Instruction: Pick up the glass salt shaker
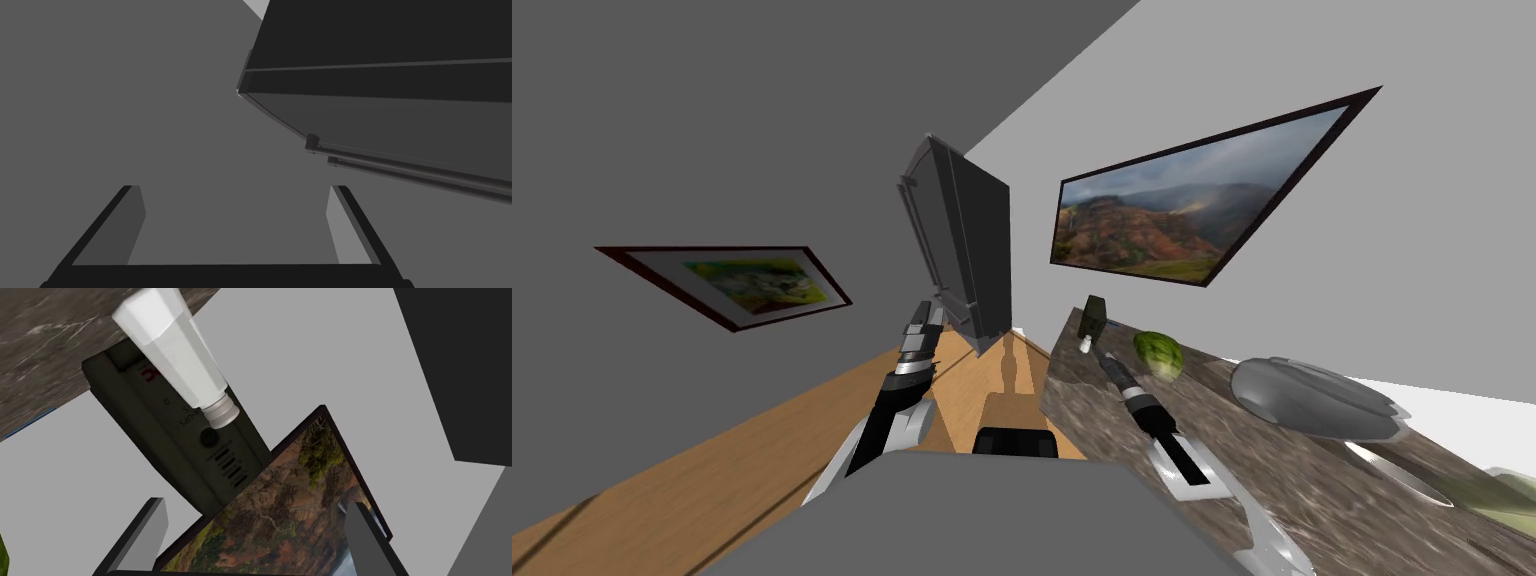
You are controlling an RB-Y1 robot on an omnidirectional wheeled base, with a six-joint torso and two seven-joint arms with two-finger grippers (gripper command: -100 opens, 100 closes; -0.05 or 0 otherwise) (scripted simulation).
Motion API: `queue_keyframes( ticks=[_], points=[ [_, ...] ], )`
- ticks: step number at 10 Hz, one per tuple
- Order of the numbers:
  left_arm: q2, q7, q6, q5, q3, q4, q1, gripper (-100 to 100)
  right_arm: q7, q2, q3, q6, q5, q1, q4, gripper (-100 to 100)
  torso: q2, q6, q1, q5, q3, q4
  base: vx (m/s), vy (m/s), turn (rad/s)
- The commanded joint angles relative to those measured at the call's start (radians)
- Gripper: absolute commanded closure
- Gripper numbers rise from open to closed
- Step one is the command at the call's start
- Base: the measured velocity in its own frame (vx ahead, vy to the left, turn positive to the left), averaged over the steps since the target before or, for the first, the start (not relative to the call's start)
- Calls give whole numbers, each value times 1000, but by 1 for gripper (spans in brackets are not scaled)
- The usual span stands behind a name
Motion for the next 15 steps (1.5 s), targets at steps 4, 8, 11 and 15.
queue_keyframes(
  ticks=[4, 8, 11, 15],
  points=[
    [0, 0, 0, 0, 0, 0, 0, 0, 45, -98, -5, 50, 56, -4, 95, -100, 0, 0, 2, 0, 0, 0, 43, 85, 78],
    [0, 0, 0, 0, 0, 0, 0, 0, 83, -190, -11, 97, 106, -13, 189, -100, 0, 0, 1, 0, 0, 0, 49, 94, 83],
    [0, 0, 0, 0, 0, 0, 0, 0, 108, -245, -16, 129, 139, -19, 252, -100, 0, 0, 2, 1, 0, 0, 53, 88, 70],
    [0, 0, 0, 0, 0, 0, 0, 0, 126, -272, -17, 145, 160, -22, 285, -100, 1, 0, -1, 0, 1, 0, 28, 42, 39]
  ],
)
